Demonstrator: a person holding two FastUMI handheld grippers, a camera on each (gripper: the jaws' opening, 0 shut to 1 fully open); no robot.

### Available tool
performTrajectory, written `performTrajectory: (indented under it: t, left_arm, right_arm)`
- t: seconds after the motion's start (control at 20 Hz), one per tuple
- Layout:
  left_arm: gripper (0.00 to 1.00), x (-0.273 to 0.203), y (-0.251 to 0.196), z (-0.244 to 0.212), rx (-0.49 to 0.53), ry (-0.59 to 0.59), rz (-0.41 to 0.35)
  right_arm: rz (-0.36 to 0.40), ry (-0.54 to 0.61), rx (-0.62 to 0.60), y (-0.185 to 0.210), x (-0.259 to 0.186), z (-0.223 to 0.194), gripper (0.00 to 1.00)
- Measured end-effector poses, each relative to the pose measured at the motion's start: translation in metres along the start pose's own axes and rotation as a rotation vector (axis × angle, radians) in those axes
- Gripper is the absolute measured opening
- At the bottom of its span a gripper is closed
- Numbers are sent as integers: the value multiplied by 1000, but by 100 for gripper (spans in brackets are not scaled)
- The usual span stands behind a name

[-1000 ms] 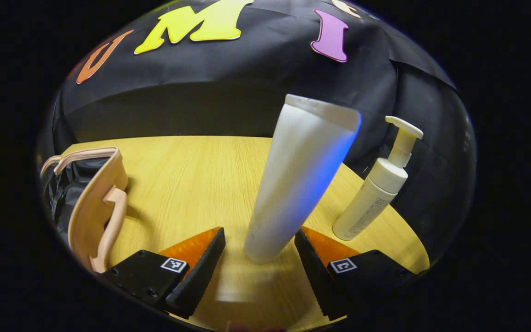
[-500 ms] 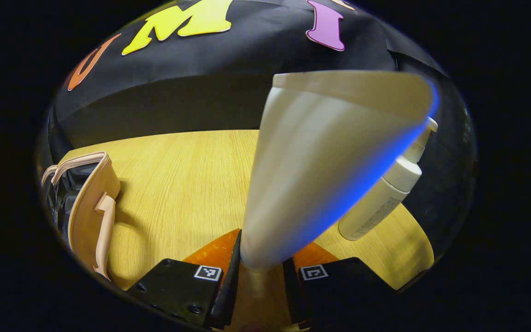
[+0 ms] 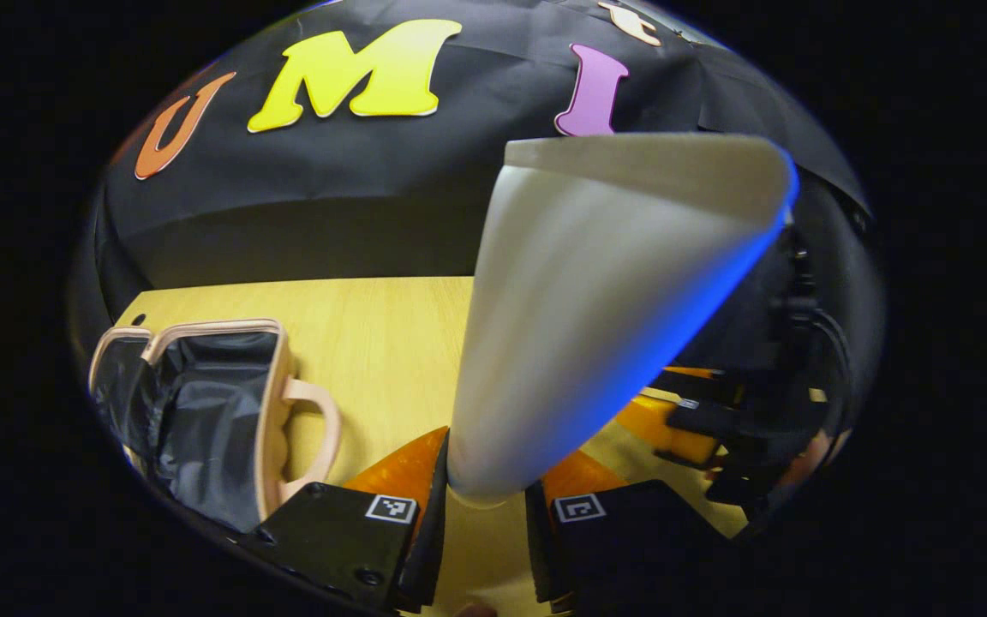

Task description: First open the suitcase, pack the skin care products into it, and then close the suitcase.

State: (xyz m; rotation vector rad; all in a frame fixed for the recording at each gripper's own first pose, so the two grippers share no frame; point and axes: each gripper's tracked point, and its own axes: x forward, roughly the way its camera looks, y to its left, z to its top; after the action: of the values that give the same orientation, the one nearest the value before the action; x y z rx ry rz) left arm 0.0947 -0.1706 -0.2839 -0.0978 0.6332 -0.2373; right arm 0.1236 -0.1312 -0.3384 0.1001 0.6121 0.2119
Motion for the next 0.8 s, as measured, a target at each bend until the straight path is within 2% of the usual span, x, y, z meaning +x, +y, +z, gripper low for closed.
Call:
performTrajectory:
  t: [0.15,0.25,0.45,0.6,0.8]
  left_arm:
    - [43,-49,35,1,-46,19,61]
    - [44,-75,66,-1,-76,34,124]
    - [44,-101,123,-7,-168,48,221]
    - [44,-116,154,-7,-206,49,247]
    - [44,-116,184,-12,-234,85,191]
  right_arm:
    - [15,18,-19,5,26,-4,80]
    - [9,24,-32,5,34,-7,74]
    - [-17,36,-27,-3,41,-6,54]
    - [-25,53,-26,-2,36,-7,49]
    - [2,36,16,22,-3,16,47]
